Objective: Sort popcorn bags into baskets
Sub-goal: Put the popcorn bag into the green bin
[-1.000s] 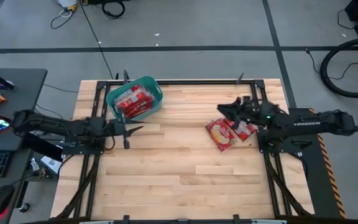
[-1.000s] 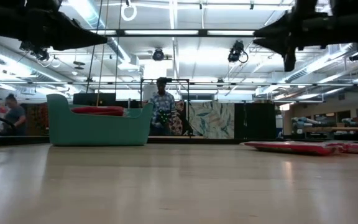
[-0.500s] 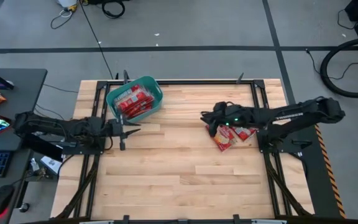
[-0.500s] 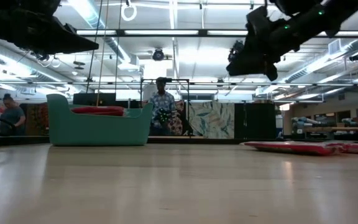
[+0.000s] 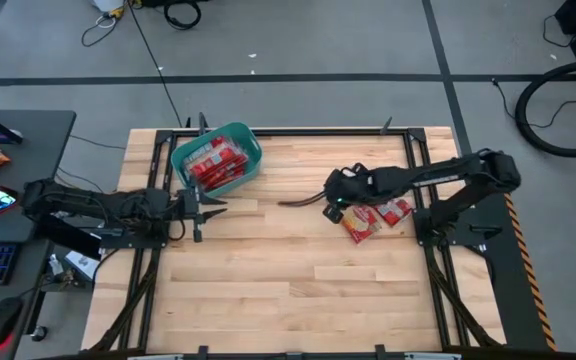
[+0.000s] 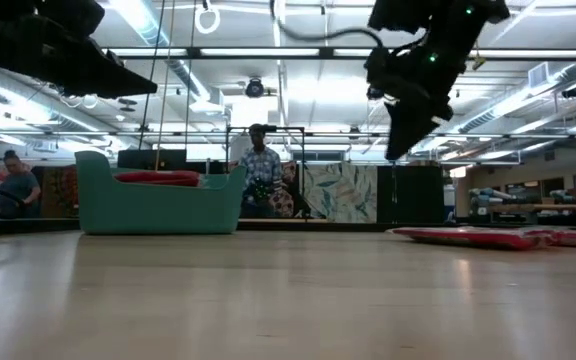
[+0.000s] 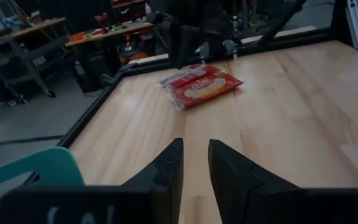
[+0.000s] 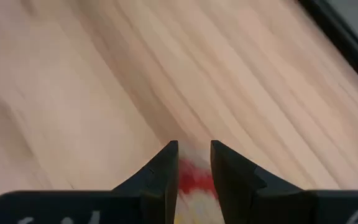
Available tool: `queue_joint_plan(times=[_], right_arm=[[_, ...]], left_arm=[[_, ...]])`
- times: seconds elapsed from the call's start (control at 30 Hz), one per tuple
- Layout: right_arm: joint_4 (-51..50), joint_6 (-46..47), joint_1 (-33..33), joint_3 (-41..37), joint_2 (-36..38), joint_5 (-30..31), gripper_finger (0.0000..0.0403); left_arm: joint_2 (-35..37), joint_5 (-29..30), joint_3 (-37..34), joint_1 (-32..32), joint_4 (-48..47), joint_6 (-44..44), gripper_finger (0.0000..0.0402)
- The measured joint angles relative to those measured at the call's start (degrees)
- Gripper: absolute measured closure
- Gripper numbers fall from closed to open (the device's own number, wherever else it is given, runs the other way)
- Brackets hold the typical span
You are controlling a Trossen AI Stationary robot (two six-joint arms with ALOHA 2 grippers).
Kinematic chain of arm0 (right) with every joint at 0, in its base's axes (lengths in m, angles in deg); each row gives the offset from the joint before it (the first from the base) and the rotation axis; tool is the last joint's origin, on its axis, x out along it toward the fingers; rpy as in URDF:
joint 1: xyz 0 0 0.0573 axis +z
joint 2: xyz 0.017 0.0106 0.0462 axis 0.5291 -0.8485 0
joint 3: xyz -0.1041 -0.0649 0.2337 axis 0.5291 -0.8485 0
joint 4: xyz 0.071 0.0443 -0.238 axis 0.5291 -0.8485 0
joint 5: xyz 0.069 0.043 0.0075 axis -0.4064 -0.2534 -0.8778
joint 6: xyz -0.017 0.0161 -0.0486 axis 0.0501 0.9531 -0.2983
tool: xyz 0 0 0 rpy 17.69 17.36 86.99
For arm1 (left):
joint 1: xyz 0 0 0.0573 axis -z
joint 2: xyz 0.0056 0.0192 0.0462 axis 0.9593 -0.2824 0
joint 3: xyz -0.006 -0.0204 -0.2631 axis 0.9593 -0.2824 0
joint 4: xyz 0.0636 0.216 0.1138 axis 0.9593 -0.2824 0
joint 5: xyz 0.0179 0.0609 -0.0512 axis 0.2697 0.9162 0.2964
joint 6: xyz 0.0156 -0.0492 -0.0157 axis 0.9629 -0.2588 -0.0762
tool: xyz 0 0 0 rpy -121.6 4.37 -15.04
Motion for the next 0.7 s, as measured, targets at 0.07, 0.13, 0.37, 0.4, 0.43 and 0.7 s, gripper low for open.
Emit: queue_joint_plan(times=[0.07, 0.13, 0.37, 0.4, 0.43, 0.7], right_arm=[[-8.0, 1.3, 0.2, 3.0, -3.0, 0.1, 0.0305], [-15.5, 3.4, 0.3, 4.4, -5.4, -0.2, 0.0305], [-19.6, 5.3, -0.9, 3.2, -10.3, -10.5, 0.0285], [-19.4, 5.6, -0.9, 3.3, -10.8, -11.2, 0.0278], [-19.2, 6.0, -0.9, 3.3, -11.2, -11.8, 0.027], [-19.8, 8.8, 4.7, 8.2, -19.2, -13.1, 0.0215]], left_arm=[[0.0, 0.0, 0.0, 0.0, -0.4, -0.6, 0.0322], [0.0, 0.0, 0.0, 0.0, -0.6, -1.4, 0.0322], [0.0, 0.0, 0.0, 0.0, -1.7, -1.5, 0.0322], [0.0, 0.0, 0.0, 0.0, -2.0, -1.5, 0.0322], [0.0, 0.0, 0.0, 0.0, -2.1, -1.5, 0.0322], [0.0, 0.0, 0.0, 0.0, -2.2, -1.4, 0.0322]])
